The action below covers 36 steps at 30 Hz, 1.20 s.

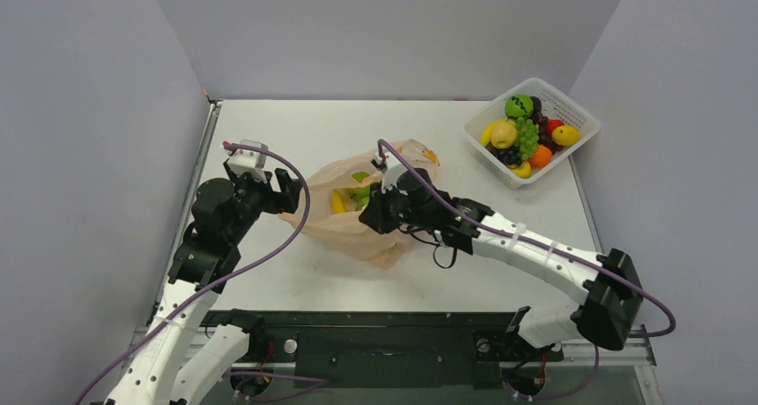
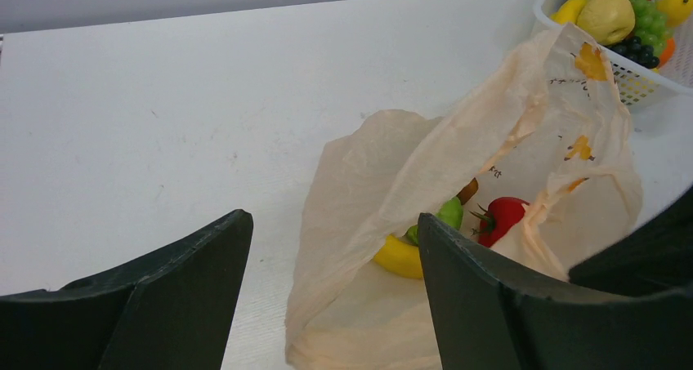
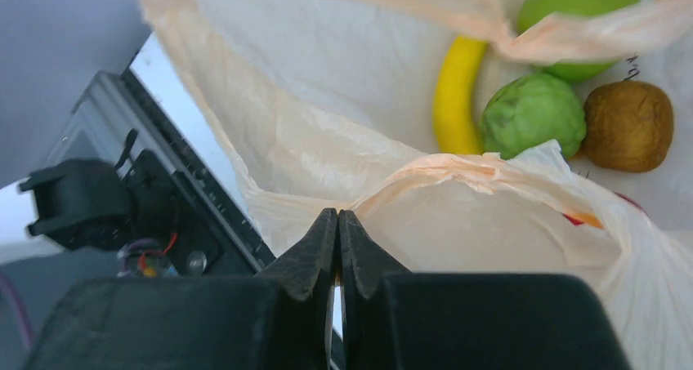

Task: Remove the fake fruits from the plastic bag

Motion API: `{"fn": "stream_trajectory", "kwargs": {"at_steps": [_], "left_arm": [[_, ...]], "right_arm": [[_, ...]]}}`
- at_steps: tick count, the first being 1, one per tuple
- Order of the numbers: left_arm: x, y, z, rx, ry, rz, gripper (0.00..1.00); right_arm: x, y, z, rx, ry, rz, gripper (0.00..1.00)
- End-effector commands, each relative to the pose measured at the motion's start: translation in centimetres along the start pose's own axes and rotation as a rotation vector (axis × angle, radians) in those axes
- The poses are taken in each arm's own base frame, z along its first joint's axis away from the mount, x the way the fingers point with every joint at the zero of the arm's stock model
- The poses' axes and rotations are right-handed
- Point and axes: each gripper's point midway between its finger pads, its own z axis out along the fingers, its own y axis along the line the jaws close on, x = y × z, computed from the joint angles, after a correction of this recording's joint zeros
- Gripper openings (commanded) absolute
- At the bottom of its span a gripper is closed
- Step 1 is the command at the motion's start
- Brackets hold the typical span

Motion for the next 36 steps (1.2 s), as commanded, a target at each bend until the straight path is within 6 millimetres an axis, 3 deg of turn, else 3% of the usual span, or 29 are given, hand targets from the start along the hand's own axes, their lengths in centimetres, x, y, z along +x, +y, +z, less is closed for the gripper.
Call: {"fn": "stream_trajectory", "kwargs": {"at_steps": [1,2,4,5,8,10,14,17,22,24,28,31,36], "left_arm": [[-2.0,0.1,-0.4,-0.017,-0.062,0.013,0.72],[-2.1,0.1,-0.4,-0.018,-0.064,0.015,0.72],[-2.3,0.0,-0.4,-0.017,-0.063,-0.007,0.74],[-2.4,-0.1,-0.3,-0.019,-0.053,-0.021,0.75],[-2.8,-2.1,-0.5,0.064,-0.014,-0.129,0.75],[-2.5,-4.1,-0.9,0.153,0.035,-0.229,0.75],[-0.7,-9.0,-1.6,0.415,0.098,-0.458,0.73],[0.2,-10.5,-2.7,0.510,0.114,-0.583,0.73],[2.8,-9.5,-3.2,0.436,0.163,-0.591,0.77],[3.0,-9.3,-3.3,0.418,0.183,-0.562,0.78],[1.9,-10.0,-3.6,0.462,0.220,-0.500,0.79],[-0.5,-11.8,-4.0,0.582,0.206,-0.477,0.79],[-4.0,-15.6,-4.3,0.841,0.187,-0.588,0.78]], "right_arm": [[1.9,2.2,-3.0,-0.124,-0.039,-0.005,0.00],[2.6,3.1,-3.7,-0.157,-0.042,-0.013,0.00],[6.5,2.8,-3.5,-0.167,0.015,-0.031,0.00],[7.4,2.6,-3.3,-0.153,0.030,-0.037,0.00],[12.6,0.5,-2.3,-0.086,0.134,-0.058,0.00],[14.6,-1.1,-1.8,-0.029,0.165,-0.050,0.00],[15.2,-1.9,-1.8,0.000,0.176,-0.062,0.00],[13.9,-2.3,-2.8,0.029,0.123,-0.087,0.05],[11.7,-4.8,-5.5,0.161,0.028,-0.123,0.15],[9.6,-5.2,-7.3,0.182,-0.055,-0.116,0.20],[5.7,-5.8,-9.8,0.213,-0.190,-0.066,0.31],[2.2,-6.2,-10.5,0.234,-0.264,-0.009,0.35],[-2.0,-6.7,-8.0,0.197,-0.292,0.110,0.41]]}}
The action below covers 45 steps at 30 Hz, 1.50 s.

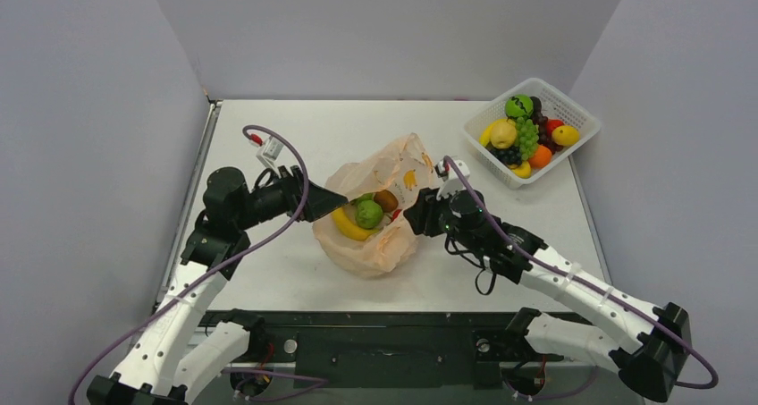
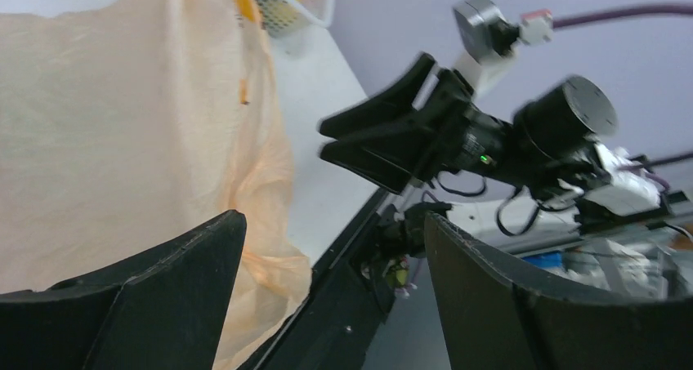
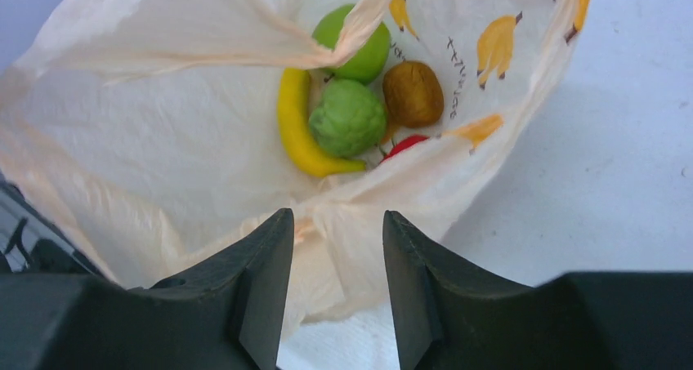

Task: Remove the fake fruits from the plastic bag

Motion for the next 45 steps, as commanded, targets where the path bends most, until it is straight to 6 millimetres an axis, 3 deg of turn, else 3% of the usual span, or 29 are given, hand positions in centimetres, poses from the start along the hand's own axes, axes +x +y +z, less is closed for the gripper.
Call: {"fn": "stream_trajectory", "kwargs": {"at_steps": [1,4,5,6,9,11,13,16,17,19,23,27,31,32,33,34,35,37,39,41,45], "left_arm": [[-1.7,-6.9,0.6,0.302,0.014,0.018,0.78],[-1.9,-7.5,1.8,0.253,0.029,0.070,0.76],[-1.5,-8.5,1.7,0.239,0.056,0.080,0.76],[-2.6,-9.1,1.8,0.216,0.009,0.138,0.77],[-1.5,-10.3,2.6,0.230,0.023,0.164,0.80],[-0.4,-9.8,4.0,0.241,0.051,0.126,0.80],[1.9,-8.8,5.9,0.250,0.111,0.085,0.80],[5.2,-8.9,8.2,0.330,0.189,0.048,0.80],[6.4,-7.7,9.5,0.308,0.226,0.018,0.78],[7.9,-5.8,11.3,0.264,0.276,-0.027,0.75],[8.5,-0.4,13.7,0.091,0.276,-0.054,0.73],[5.0,6.4,13.8,-0.053,0.150,-0.140,0.73],[1.5,11.4,14.6,-0.167,0.085,-0.128,0.74],[2.0,13.6,15.2,-0.216,0.110,-0.141,0.74],[0.8,15.1,15.2,-0.258,0.105,-0.128,0.73],[1.4,17.4,15.4,-0.308,0.129,-0.149,0.72],[0.7,18.8,15.1,-0.339,0.125,-0.155,0.72],[1.4,20.5,14.9,-0.356,0.158,-0.184,0.71],[2.0,20.1,14.6,-0.334,0.174,-0.178,0.71],[2.4,17.7,14.1,-0.267,0.187,-0.152,0.72],[1.7,10.0,11.9,-0.083,0.201,-0.055,0.79]], "right_arm": [[-4.0,2.1,2.6,-0.091,-0.029,0.116,0.42],[-3.9,2.6,5.4,-0.109,0.057,0.157,0.42],[-3.3,2.8,5.8,-0.125,0.092,0.163,0.43],[-2.7,2.8,6.8,-0.119,0.128,0.172,0.42],[0.0,2.8,7.8,-0.125,0.214,0.198,0.39],[1.7,2.2,8.0,-0.117,0.246,0.197,0.38],[3.3,1.6,7.5,-0.108,0.275,0.188,0.35],[6.5,0.4,6.0,-0.093,0.326,0.179,0.33],[6.5,0.4,5.3,-0.101,0.315,0.172,0.32],[9.4,-0.9,4.1,-0.071,0.358,0.166,0.31],[12.2,-2.7,2.8,-0.016,0.393,0.170,0.31],[14.4,-3.7,2.9,0.017,0.431,0.183,0.31],[16.5,-4.0,3.8,0.025,0.481,0.208,0.29],[17.2,-4.1,3.9,0.034,0.504,0.209,0.29],[17.4,-4.1,4.0,0.034,0.511,0.209,0.28],[17.8,-4.2,4.0,0.036,0.527,0.205,0.28],[18.0,-4.2,4.0,0.036,0.534,0.201,0.28],[18.2,-4.1,3.9,0.040,0.546,0.185,0.28],[18.0,-4.1,3.8,0.043,0.538,0.168,0.28],[17.5,-4.0,3.7,0.048,0.517,0.143,0.29],[15.2,-3.9,3.7,0.057,0.453,0.096,0.30]]}}
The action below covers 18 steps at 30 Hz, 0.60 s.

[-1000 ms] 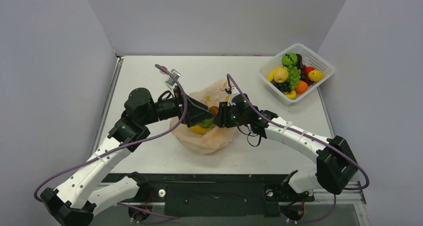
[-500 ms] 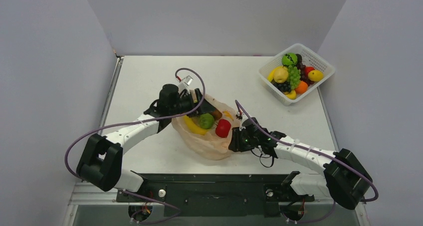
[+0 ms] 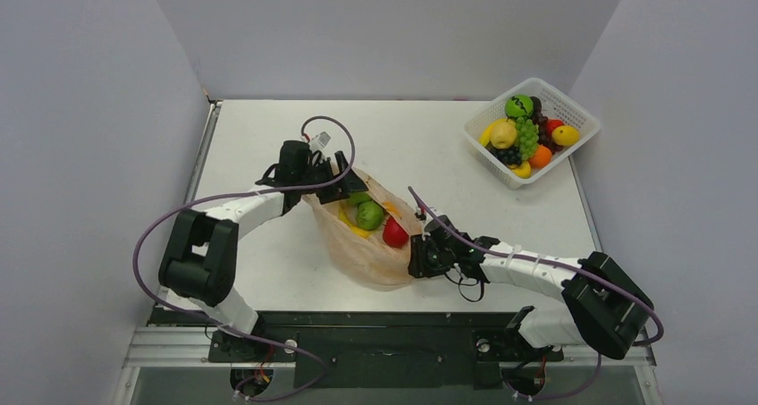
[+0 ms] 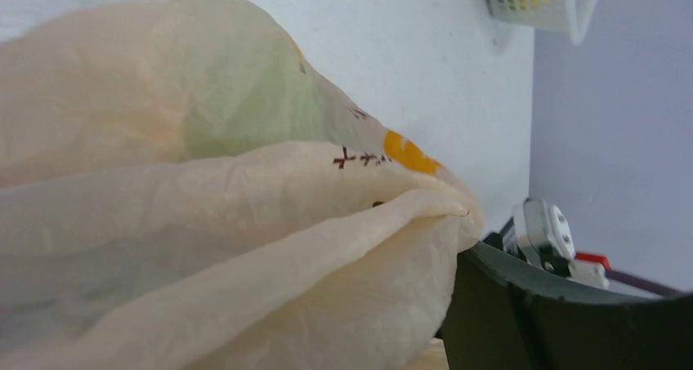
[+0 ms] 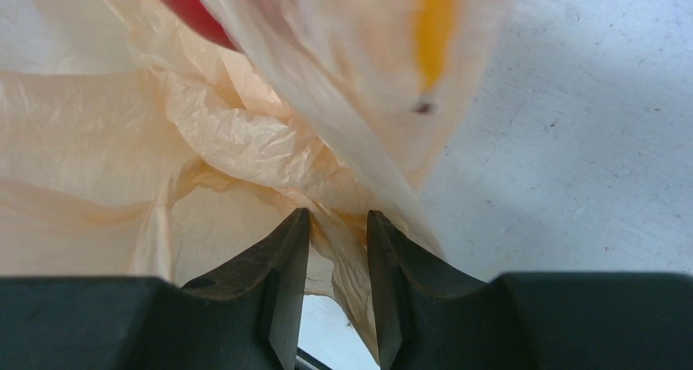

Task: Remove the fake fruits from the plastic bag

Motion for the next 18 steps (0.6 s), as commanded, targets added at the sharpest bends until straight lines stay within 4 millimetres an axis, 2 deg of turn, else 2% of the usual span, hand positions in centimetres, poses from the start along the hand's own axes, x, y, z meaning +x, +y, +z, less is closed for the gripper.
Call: {"fn": "stream_trajectory", "kwargs": {"at_steps": [1,4,8,10,14,17,18], "left_arm": [[0.6,-9.3,-5.4,0.260,-0.019,0.213,0.80],[1.3,-12.1,-8.3,0.320,-0.044,0.270,0.84],[2.7,-13.4,-10.3,0.345,-0.043,0.275,0.84],[3.3,-14.0,-11.0,0.350,-0.050,0.275,0.84],[4.2,-14.4,-11.6,0.343,-0.072,0.262,0.85],[5.2,-14.7,-11.7,0.347,-0.060,0.259,0.84],[6.1,-14.5,-11.3,0.334,-0.051,0.261,0.84]], "right_arm": [[-3.6,1.1,-1.9,0.008,-0.125,-0.057,0.31],[-5.1,1.8,-2.8,0.002,-0.163,-0.080,0.32],[-7.5,3.3,-4.4,-0.019,-0.217,-0.103,0.33],[-9.0,4.3,-5.4,-0.037,-0.258,-0.114,0.35],[-10.5,5.6,-6.4,-0.058,-0.302,-0.138,0.41],[-10.2,6.9,-6.3,-0.095,-0.294,-0.162,0.46],[-9.8,7.3,-6.0,-0.105,-0.283,-0.170,0.47]]}}
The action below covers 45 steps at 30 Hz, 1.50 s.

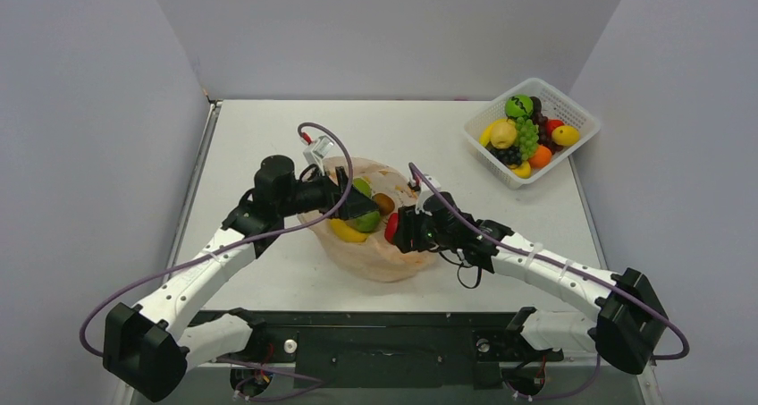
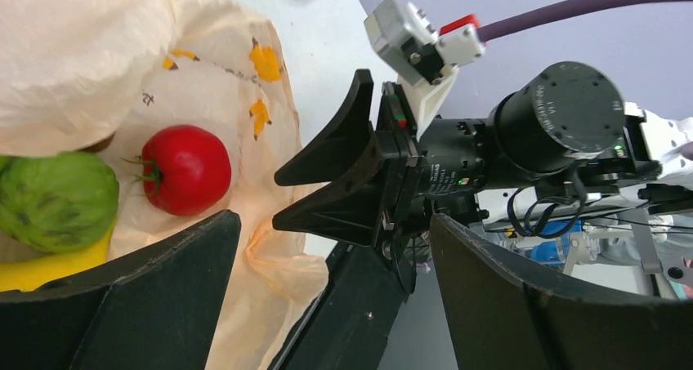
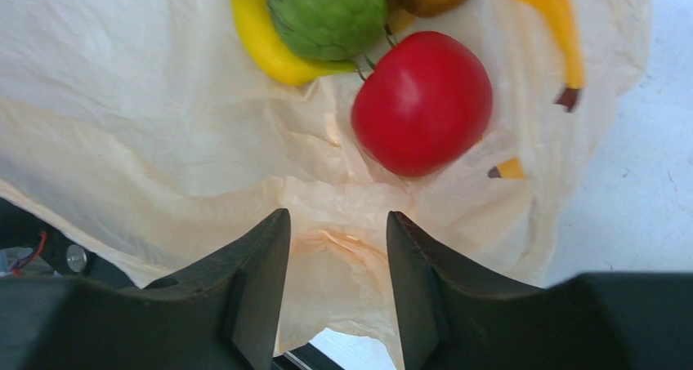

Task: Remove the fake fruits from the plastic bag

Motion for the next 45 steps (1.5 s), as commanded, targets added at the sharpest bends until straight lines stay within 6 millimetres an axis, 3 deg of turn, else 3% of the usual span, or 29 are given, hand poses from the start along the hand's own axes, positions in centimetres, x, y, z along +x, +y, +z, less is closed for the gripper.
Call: {"fn": "stream_trajectory", "kwargs": {"at_steps": [1,5,7,9,11,16,19,23,26,30,39,45], "left_arm": [[1.8,-0.4,0.1,-0.028,0.005,-0.006,0.84],[6.1,2.1,0.2,-0.144,0.046,-0.036,0.78],[7.5,3.7,-0.7,-0.202,0.023,-0.059,0.77],[8.5,5.0,-2.0,-0.244,-0.023,-0.083,0.77],[11.2,7.5,-2.7,-0.288,-0.016,-0.135,0.78],[13.7,9.1,-3.0,-0.290,-0.015,-0.209,0.77],[14.6,9.3,-3.3,-0.287,-0.010,-0.229,0.77],[13.3,7.8,-3.7,-0.253,-0.037,-0.203,0.78],[12.0,6.6,-4.2,-0.239,-0.058,-0.173,0.79],[10.6,4.9,-4.3,-0.202,-0.068,-0.145,0.81],[9.0,2.2,-4.2,-0.124,-0.066,-0.108,0.83],[4.9,-1.6,-5.8,-0.145,-0.055,0.056,0.83]], "right_arm": [[-0.8,2.9,-0.2,-0.079,-0.030,-0.061,0.47],[2.9,5.1,1.0,-0.156,0.060,-0.123,0.45],[5.0,5.3,1.7,-0.170,0.107,-0.119,0.39],[8.0,4.2,2.7,-0.152,0.183,-0.099,0.34],[9.0,3.4,3.2,-0.128,0.215,-0.092,0.31],[8.1,2.6,3.1,-0.087,0.199,-0.127,0.32],[5.4,2.3,2.7,-0.037,0.139,-0.145,0.32],[1.2,2.2,1.4,-0.013,0.017,-0.127,0.36],[-1.7,1.7,0.8,0.039,-0.068,-0.140,0.48],[-4.6,-0.2,0.6,0.204,-0.116,-0.159,0.58],[-5.6,-1.5,2.5,0.322,-0.096,-0.188,0.63],[-4.3,-2.6,4.4,0.375,-0.055,-0.184,0.62]]}}
